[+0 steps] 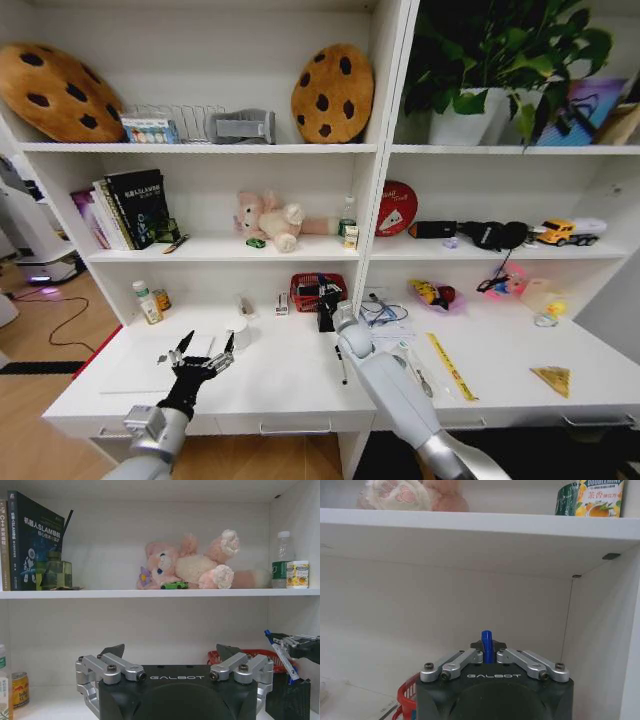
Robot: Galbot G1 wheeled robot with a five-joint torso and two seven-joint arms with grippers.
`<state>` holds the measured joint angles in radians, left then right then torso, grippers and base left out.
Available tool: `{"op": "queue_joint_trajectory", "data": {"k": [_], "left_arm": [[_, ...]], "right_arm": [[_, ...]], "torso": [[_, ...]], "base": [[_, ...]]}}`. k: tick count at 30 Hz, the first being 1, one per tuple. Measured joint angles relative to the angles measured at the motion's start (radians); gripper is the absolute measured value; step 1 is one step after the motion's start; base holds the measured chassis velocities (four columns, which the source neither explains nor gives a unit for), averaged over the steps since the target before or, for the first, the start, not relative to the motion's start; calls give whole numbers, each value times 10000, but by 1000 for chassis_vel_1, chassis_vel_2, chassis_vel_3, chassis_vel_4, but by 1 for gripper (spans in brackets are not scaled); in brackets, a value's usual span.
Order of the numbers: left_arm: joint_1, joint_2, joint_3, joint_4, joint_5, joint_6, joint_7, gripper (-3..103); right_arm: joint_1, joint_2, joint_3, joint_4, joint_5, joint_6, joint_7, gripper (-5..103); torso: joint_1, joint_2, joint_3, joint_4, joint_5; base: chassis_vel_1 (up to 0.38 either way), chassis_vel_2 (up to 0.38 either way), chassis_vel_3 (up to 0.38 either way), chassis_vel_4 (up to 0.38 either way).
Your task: Organize the objects on the table.
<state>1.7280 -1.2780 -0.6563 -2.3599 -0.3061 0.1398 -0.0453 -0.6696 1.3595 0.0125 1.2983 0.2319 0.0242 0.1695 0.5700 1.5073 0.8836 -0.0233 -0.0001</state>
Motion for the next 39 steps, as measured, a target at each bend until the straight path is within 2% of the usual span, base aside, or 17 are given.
{"op": "queue_joint_trajectory", "data": {"k": [4,9,13,14,19,20,22,23,24,25,26,29,30,33,34,37,39], "left_arm": [[0,0,0,0,0,0,0,100],[0,0,0,0,0,0,0,100],[0,0,0,0,0,0,0,100],[0,0,0,0,0,0,0,100],[0,0,0,0,0,0,0,100],[0,0,0,0,0,0,0,100],[1,0,0,0,0,0,0,100],[0,0,0,1,0,0,0,100],[0,0,0,0,0,0,0,100],[0,0,0,0,0,0,0,100],[0,0,0,0,0,0,0,100],[0,0,0,0,0,0,1,100],[0,0,0,0,0,0,1,100],[0,0,0,0,0,1,0,100],[0,0,0,0,0,1,0,100],[0,0,0,0,0,1,1,100],[0,0,0,0,0,0,-1,100]], "right_arm": [[98,195,205,-577,-303,430,-150,7],[130,249,191,-692,-273,379,-88,4],[100,256,154,-701,-274,332,-18,15],[66,253,123,-678,-273,325,18,25],[2,170,-25,-354,-142,293,215,37],[-7,112,-87,-186,-116,254,378,47],[-33,23,-162,76,-56,150,600,47],[-117,-145,-285,621,160,-232,998,58],[-230,-306,-424,1106,509,-658,1440,63],[-230,-306,-424,1106,509,-658,1440,63],[-325,-426,-532,1463,830,-979,1826,63],[-867,-923,-988,3340,2446,-2473,3617,80],[-867,-923,-988,3340,2446,-2473,3617,80],[-1485,-1307,-1244,5042,4051,-3970,5401,95],[-1485,-1307,-1244,5042,4051,-3970,5401,95],[-1998,-1776,-1207,5865,5366,-4796,6501,100],[-2168,-2006,-1102,6027,5728,-5035,6729,100]], "torso": [[1,0,0,1,2],[0,0,0,1,1],[0,0,0,1,1],[0,0,0,1,1],[0,0,0,1,1],[0,0,0,1,1],[0,0,0,2,1],[0,0,0,0,0],[0,0,-1,2,0],[0,0,-1,2,0],[0,0,0,1,0],[0,0,-1,0,2],[0,0,-1,0,2],[-1,1,-1,1,1],[-1,1,-1,1,1],[-1,1,-1,0,3],[-1,1,-1,1,2]], "base": [[0,0,0,0],[0,0,0,0],[0,0,0,0],[0,0,0,0],[0,0,0,0],[0,0,0,0],[0,0,0,0],[0,0,0,0],[0,0,0,0],[0,0,0,0],[0,0,0,0],[0,0,0,0],[0,0,0,0],[0,0,0,0],[0,0,0,0],[0,0,0,0],[0,0,0,0]]}}
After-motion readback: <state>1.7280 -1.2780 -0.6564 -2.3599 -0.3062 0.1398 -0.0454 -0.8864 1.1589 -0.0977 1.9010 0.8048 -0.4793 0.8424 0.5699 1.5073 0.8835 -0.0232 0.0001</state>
